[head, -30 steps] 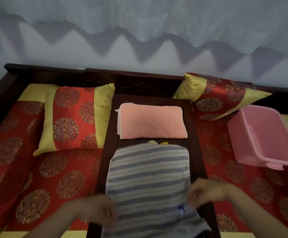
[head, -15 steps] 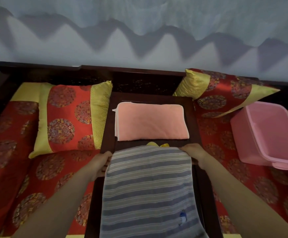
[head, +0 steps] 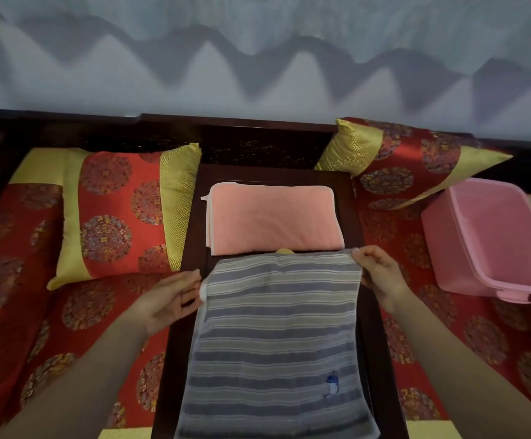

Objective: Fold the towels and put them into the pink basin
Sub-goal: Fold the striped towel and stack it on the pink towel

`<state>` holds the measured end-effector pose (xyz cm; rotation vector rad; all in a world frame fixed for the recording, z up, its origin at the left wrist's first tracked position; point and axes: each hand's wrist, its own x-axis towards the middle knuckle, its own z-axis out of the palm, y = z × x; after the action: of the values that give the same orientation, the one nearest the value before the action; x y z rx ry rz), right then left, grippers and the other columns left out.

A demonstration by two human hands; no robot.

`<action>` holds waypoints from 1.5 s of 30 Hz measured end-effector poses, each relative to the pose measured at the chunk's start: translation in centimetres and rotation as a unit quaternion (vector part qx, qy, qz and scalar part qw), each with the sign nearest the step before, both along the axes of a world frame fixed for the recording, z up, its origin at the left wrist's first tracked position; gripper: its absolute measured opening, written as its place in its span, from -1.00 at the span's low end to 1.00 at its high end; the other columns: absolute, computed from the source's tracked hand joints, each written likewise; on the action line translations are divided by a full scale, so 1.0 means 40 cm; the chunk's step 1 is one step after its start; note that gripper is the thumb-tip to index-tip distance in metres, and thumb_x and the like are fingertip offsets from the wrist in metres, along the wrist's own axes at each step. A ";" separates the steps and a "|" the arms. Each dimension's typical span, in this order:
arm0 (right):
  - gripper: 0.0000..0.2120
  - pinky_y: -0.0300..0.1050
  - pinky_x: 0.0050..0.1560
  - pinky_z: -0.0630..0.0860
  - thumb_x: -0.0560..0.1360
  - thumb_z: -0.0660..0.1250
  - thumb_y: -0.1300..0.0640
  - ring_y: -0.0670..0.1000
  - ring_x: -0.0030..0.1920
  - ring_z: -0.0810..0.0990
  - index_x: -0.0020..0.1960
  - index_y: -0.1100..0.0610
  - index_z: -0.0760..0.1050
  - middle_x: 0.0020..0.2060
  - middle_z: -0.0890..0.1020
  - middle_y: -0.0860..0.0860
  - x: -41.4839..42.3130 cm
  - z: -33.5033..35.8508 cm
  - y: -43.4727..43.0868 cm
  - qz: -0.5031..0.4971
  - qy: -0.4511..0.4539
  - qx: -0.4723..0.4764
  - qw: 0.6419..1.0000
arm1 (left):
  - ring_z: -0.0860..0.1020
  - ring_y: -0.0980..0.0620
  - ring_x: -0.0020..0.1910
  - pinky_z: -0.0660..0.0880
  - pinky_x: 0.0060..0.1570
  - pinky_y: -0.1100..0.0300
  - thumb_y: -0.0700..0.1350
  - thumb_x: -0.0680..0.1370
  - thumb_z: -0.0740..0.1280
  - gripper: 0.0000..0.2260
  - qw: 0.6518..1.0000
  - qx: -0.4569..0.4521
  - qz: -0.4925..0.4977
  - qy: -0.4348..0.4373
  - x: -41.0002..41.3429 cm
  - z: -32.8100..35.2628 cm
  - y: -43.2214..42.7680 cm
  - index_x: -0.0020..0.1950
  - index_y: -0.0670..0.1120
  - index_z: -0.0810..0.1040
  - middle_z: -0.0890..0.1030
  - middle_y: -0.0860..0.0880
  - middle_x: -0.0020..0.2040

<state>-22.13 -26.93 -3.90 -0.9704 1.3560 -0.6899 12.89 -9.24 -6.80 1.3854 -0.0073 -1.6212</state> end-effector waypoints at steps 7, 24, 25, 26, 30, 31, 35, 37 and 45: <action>-0.82 -0.31 -0.47 0.41 0.49 0.38 0.15 -0.18 -0.50 0.45 -0.27 0.06 0.49 -0.50 0.52 -0.10 0.005 -0.015 -0.010 0.005 0.015 -0.003 1.000 | 0.50 0.15 -0.43 0.42 -0.51 0.36 -0.05 0.46 0.41 -0.82 0.988 0.073 -0.113 -0.074 -0.021 0.024 -0.072 -0.06 -0.14 0.60 0.61 -0.03 -0.26; -0.82 -0.17 -0.23 0.40 0.51 0.37 0.17 -0.05 -0.29 0.42 -0.25 0.09 0.46 -0.34 0.47 0.03 -0.001 -0.064 -0.005 -0.033 0.036 -0.066 0.997 | 0.57 0.15 -0.35 0.60 -0.35 0.20 -0.17 0.59 0.22 -0.88 0.993 -0.055 0.103 -0.024 -0.003 -0.037 -0.069 -0.11 -0.06 0.51 0.62 0.05 -0.32; -0.82 -0.20 -0.26 0.42 0.51 0.36 0.18 -0.05 -0.31 0.44 -0.25 0.10 0.44 -0.36 0.49 0.01 0.001 -0.064 -0.008 -0.042 0.028 -0.056 0.997 | 0.57 0.14 -0.28 0.59 -0.36 0.20 -0.19 0.58 0.22 -0.86 0.991 -0.050 0.117 -0.035 0.001 -0.040 -0.080 -0.14 -0.03 0.49 0.62 0.04 -0.27; -0.81 -0.21 -0.30 0.44 0.50 0.37 0.20 -0.05 -0.33 0.45 -0.26 0.09 0.43 -0.37 0.50 -0.01 -0.001 -0.065 -0.010 -0.051 0.020 -0.042 0.998 | 0.57 0.14 -0.24 0.59 -0.35 0.22 -0.19 0.58 0.24 -0.86 0.989 -0.052 0.130 -0.044 0.004 -0.038 -0.094 -0.16 -0.01 0.48 0.61 0.04 -0.23; -0.81 -0.16 -0.35 0.47 0.44 0.40 0.29 -0.01 -0.26 0.53 -0.15 0.05 0.44 -0.27 0.56 0.00 -0.007 -0.052 -0.030 -0.064 -0.025 0.044 0.997 | 0.64 0.12 -0.29 0.61 -0.29 0.26 -0.10 0.53 0.33 -0.91 0.998 -0.045 0.023 -0.048 0.009 -0.003 -0.138 0.03 -0.01 0.53 0.69 -0.02 -0.17; -0.79 -0.16 -0.35 0.49 0.42 0.41 0.29 -0.01 -0.21 0.56 -0.06 0.06 0.45 -0.20 0.58 0.01 -0.006 -0.046 -0.036 -0.049 -0.031 0.062 0.996 | 0.64 0.10 -0.24 0.61 -0.22 0.24 -0.13 0.51 0.35 -0.81 0.997 -0.034 -0.036 -0.062 0.014 -0.002 -0.148 0.12 -0.03 0.55 0.68 -0.04 -0.11; -0.63 -0.21 -0.28 0.61 0.37 0.42 0.41 0.04 -0.15 0.61 0.15 0.22 0.54 -0.06 0.63 0.13 0.002 -0.022 -0.077 0.075 0.048 0.067 0.994 | 0.62 0.12 -0.03 0.53 -0.04 0.28 -0.28 0.46 0.40 -0.73 0.947 -0.037 -0.157 -0.277 0.040 -0.002 -0.183 0.15 -0.14 0.61 0.64 -0.07 0.04; -0.72 -0.18 -0.13 0.60 0.33 0.46 0.42 0.06 -0.16 0.61 0.04 0.31 0.60 -0.14 0.64 0.16 0.004 -0.013 -0.097 0.108 0.130 0.011 0.986 | 0.62 0.05 -0.09 0.46 -0.11 0.24 -0.25 0.46 0.42 -0.83 0.812 -0.070 -0.255 -0.520 0.068 -0.005 -0.188 0.04 -0.19 0.65 0.65 -0.09 -0.06; -0.83 -0.24 -0.20 0.46 0.33 0.49 0.39 -0.06 -0.26 0.53 -0.22 0.17 0.57 -0.29 0.61 0.11 -0.044 0.135 0.002 0.225 0.100 -0.213 0.945 | 0.57 0.20 -0.16 0.48 -0.09 0.36 -0.17 0.49 0.36 -0.97 0.784 -0.254 -0.253 -0.507 0.083 0.125 -0.042 -0.11 -0.05 0.58 0.62 0.04 -0.14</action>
<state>-23.87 -26.85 1.52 -1.6753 1.1110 -0.5492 16.23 -10.90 -1.81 1.7067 -1.4494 -0.9176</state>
